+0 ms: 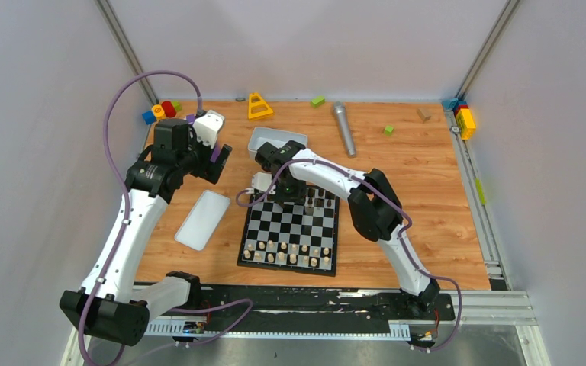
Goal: Set up the chess pieces on the board
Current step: Place the chess piece on the chessboard.
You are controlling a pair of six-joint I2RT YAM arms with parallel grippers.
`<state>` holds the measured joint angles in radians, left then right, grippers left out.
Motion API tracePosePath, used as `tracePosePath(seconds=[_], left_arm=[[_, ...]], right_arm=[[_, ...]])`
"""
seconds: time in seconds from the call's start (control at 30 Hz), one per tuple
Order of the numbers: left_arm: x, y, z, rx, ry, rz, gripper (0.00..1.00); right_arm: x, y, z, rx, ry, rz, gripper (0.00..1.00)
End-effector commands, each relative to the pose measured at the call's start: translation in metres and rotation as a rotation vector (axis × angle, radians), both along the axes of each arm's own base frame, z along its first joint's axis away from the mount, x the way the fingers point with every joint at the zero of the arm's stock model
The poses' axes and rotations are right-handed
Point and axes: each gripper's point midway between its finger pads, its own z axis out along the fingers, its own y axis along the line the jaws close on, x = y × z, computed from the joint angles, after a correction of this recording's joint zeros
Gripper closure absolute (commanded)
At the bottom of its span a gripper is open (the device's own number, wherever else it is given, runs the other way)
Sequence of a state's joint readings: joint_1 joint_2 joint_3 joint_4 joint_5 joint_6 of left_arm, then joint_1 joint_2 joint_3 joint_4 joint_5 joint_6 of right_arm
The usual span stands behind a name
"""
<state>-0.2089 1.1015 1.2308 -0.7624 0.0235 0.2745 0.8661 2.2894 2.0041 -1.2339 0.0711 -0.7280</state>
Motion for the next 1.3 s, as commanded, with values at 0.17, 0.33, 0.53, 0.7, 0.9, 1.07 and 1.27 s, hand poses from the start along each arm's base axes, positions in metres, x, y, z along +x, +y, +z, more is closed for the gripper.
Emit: tracePosePath(seconds=[0.17, 0.33, 0.53, 0.7, 0.9, 1.07, 1.27], left_arm=[[0.005, 0.001, 0.010, -0.013, -0.051, 0.013, 0.00], [0.004, 0.001, 0.011, -0.015, -0.052, 0.014, 0.00], [0.004, 0.002, 0.011, -0.015, -0.052, 0.014, 0.00], [0.004, 0.002, 0.011, -0.016, -0.053, 0.014, 0.00], [0.003, 0.001, 0.012, -0.018, -0.052, 0.013, 0.00], [0.003, 0.002, 0.012, -0.018, -0.053, 0.016, 0.00], [0.003, 0.002, 0.010, -0.015, -0.050, 0.016, 0.00]], right_arm=[[0.006, 0.010, 0.008, 0.014, -0.035, 0.010, 0.73], [0.005, 0.007, 0.006, 0.003, -0.033, 0.004, 0.79], [0.005, 0.009, 0.008, 0.011, -0.034, 0.001, 0.88], [0.005, 0.012, 0.010, 0.025, -0.031, -0.002, 0.92], [0.005, 0.015, 0.009, 0.032, -0.026, -0.003, 0.93], [0.004, 0.016, 0.007, 0.034, -0.016, -0.003, 0.93], [0.004, 0.018, 0.003, 0.035, -0.006, -0.004, 0.91]])
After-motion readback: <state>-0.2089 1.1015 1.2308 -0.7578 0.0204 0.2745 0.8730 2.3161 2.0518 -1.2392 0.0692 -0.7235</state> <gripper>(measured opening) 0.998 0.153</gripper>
